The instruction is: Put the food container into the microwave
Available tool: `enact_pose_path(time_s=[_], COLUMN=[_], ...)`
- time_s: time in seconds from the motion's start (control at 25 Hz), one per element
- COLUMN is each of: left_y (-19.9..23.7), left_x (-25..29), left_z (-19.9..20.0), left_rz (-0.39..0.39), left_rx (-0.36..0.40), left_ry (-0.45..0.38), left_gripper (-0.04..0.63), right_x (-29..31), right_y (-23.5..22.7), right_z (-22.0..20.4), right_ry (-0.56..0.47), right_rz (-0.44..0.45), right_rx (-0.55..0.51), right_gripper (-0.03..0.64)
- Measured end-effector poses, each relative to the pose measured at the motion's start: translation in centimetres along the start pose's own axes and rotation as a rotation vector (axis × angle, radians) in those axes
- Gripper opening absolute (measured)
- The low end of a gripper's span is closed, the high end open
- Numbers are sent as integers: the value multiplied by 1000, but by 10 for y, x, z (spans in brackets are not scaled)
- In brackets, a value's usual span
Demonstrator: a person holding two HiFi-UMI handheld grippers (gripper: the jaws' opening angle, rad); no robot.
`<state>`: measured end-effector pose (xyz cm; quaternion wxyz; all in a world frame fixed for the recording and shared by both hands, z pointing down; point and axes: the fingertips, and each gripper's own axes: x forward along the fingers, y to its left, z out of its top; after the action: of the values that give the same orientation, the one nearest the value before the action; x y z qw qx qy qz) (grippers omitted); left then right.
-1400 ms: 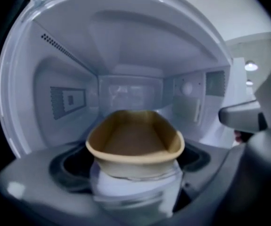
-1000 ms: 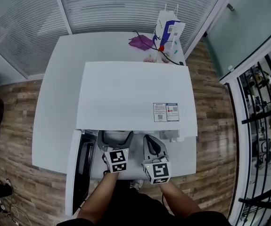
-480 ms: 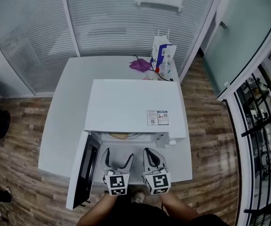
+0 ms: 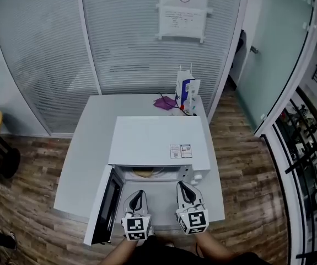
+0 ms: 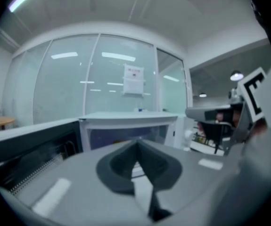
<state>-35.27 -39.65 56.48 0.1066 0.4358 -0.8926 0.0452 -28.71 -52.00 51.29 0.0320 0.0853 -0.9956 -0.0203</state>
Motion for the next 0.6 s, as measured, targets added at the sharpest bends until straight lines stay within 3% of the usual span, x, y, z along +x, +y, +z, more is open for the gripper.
enact_pose_path(time_s=[0.6], left_y=[6], left_x=[-20], left_z=[31], left_rz=[6], left_rx=[33], left_ry=[-71], left_gripper=[5], right_x=[-13], right_y=[15], right_z=[40], right_ry=[-48], right_rz=[36], right_rx=[-31], right_gripper=[5])
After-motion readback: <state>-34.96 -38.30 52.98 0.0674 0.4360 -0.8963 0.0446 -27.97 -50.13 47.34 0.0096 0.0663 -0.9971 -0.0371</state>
